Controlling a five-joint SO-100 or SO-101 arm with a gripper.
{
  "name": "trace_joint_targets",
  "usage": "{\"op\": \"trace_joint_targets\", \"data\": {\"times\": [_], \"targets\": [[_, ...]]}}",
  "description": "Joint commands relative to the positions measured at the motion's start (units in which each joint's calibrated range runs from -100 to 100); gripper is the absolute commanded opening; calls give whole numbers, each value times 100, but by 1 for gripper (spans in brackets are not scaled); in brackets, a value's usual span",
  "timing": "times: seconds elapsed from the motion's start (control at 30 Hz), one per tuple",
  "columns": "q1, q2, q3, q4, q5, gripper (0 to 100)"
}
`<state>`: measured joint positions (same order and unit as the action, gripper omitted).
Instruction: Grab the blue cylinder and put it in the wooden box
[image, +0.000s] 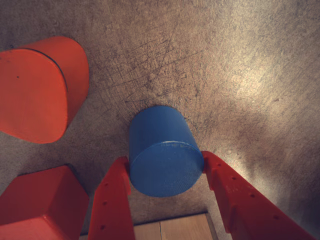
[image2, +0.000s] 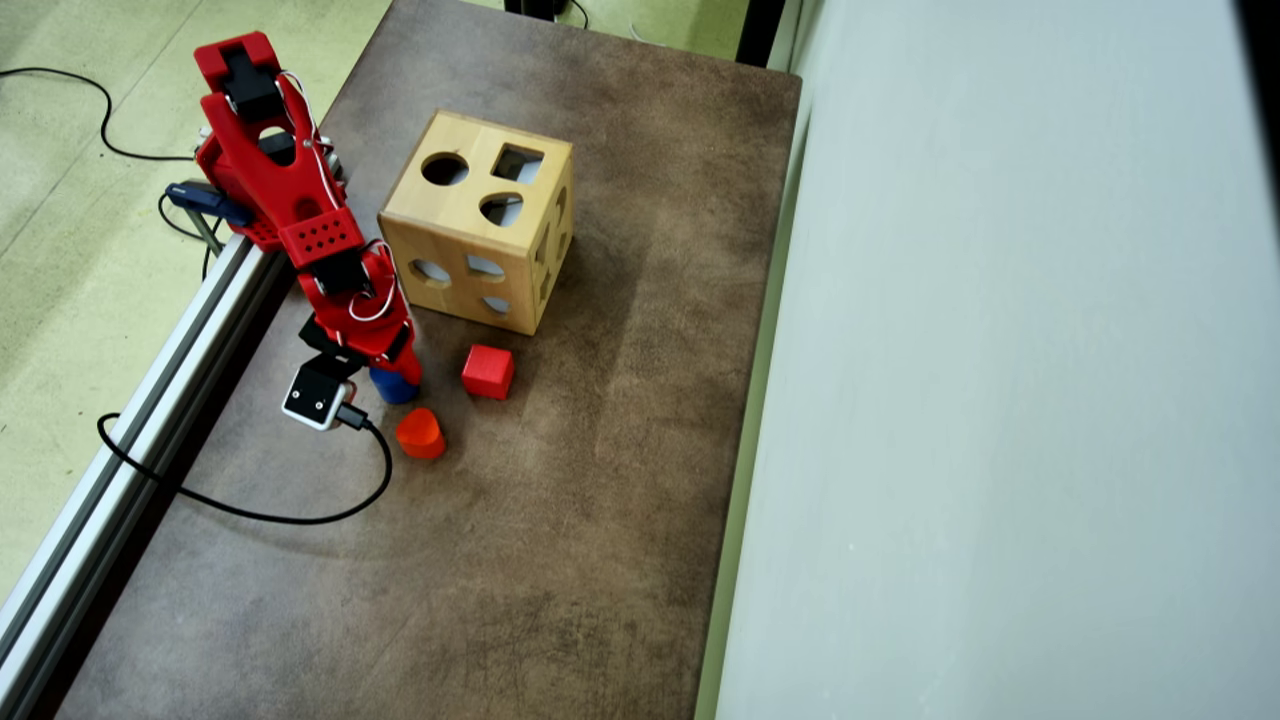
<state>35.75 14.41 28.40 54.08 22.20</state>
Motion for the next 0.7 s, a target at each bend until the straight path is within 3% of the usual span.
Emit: {"op": "trace_joint_targets", "data": {"times": [0.0,0.67], "targets": [[35,-681,-103,9,-5,2],[-46,-4426,-121,2260,-264,2]]}}
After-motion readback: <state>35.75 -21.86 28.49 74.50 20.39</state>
